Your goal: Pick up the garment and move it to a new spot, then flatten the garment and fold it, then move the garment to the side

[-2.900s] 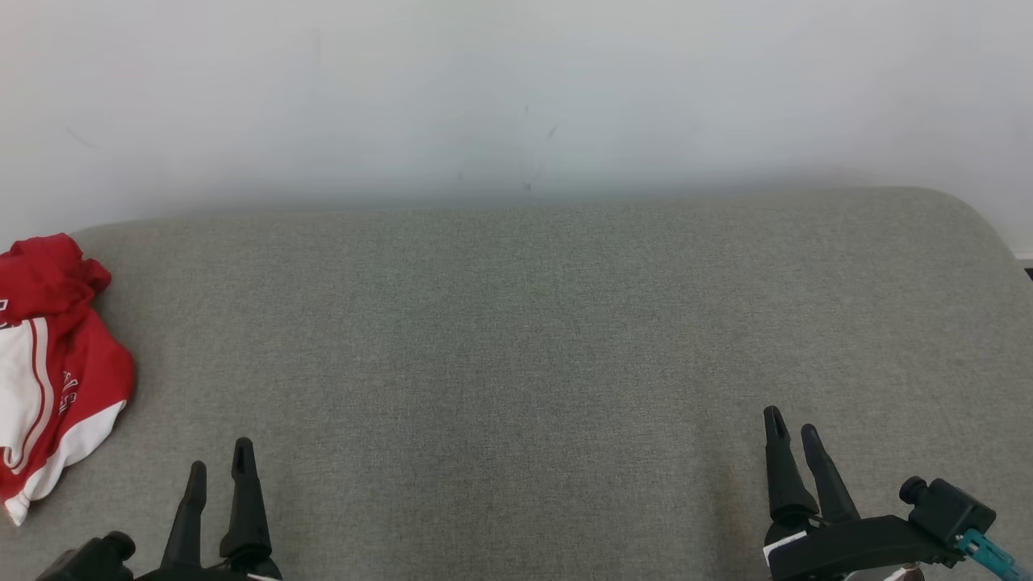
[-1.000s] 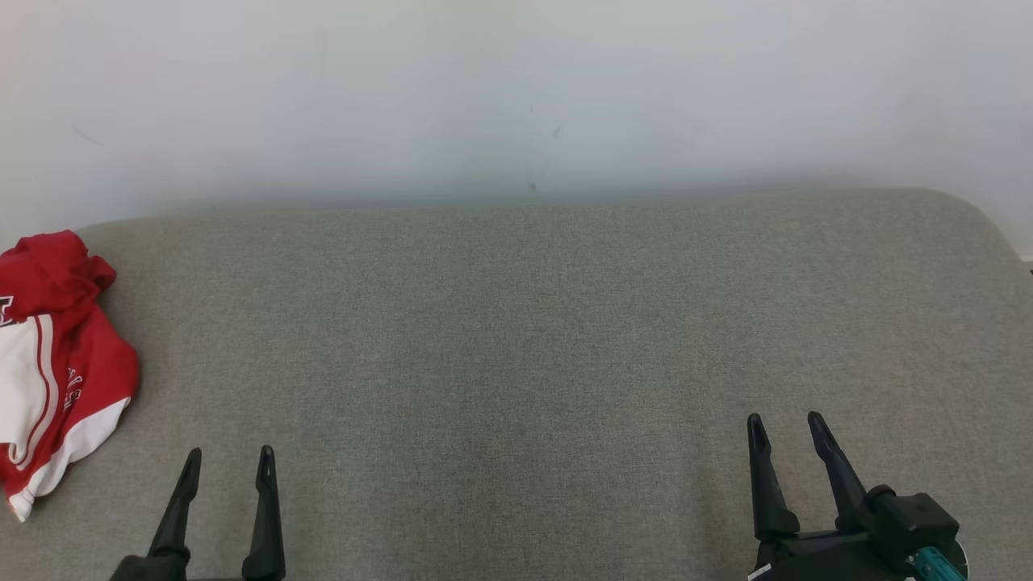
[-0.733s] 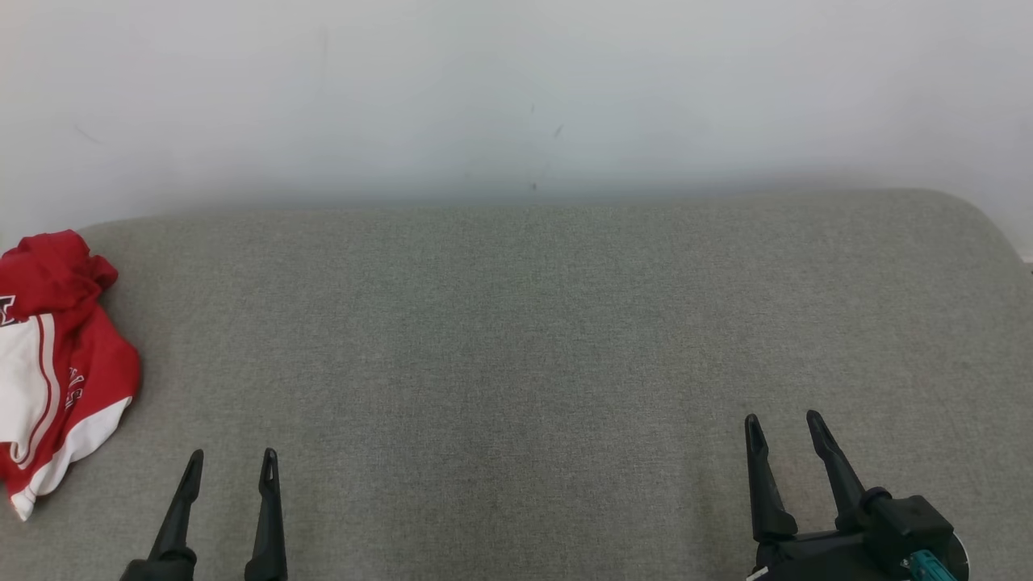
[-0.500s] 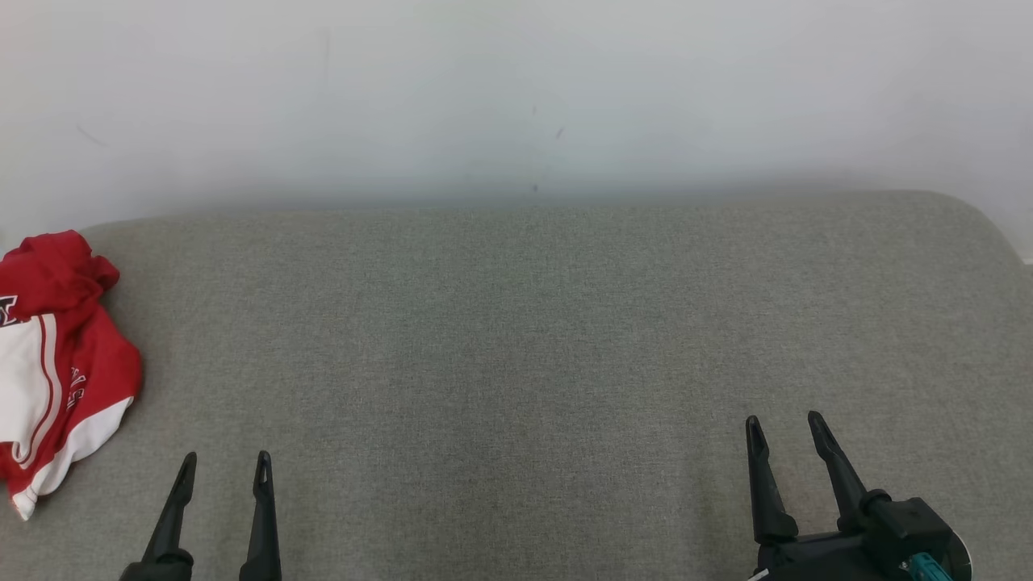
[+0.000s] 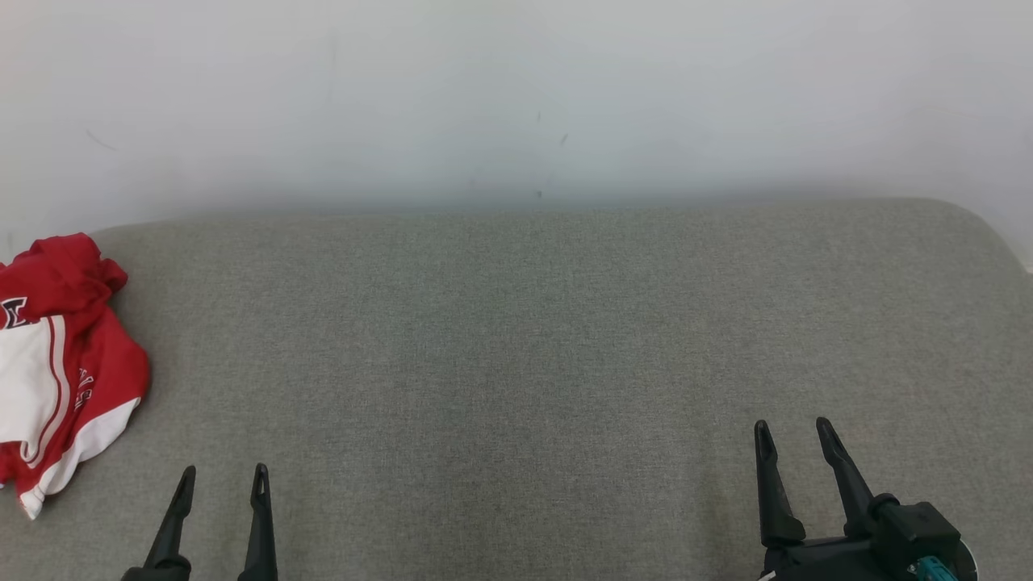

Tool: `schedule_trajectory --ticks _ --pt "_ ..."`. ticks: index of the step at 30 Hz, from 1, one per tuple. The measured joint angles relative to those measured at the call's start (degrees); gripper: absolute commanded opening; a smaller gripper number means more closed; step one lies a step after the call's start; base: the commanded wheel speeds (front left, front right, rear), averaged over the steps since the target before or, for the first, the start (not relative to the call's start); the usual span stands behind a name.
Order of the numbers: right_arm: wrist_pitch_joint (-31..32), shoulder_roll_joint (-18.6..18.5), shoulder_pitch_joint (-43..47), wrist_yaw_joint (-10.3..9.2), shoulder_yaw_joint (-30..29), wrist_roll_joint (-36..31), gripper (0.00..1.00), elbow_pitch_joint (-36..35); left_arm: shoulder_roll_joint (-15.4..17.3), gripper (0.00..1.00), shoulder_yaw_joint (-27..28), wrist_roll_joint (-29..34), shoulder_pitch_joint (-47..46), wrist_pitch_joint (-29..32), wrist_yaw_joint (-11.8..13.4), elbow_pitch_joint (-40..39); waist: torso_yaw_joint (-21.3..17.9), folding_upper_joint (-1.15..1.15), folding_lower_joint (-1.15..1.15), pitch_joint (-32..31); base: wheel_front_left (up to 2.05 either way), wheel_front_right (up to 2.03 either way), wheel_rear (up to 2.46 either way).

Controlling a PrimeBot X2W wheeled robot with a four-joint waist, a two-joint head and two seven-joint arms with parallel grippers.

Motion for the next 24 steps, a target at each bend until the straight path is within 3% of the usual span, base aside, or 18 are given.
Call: schedule_trajectory --ticks 24 --pt "0.0 0.0 -0.1 0.00 -0.7 1.2 1.00 1.0 -0.5 1.00 1.6 -0.8 -0.4 0.0 0.3 3.3 0.0 0.00 0.00 -0.2 0.00 0.00 0.00"
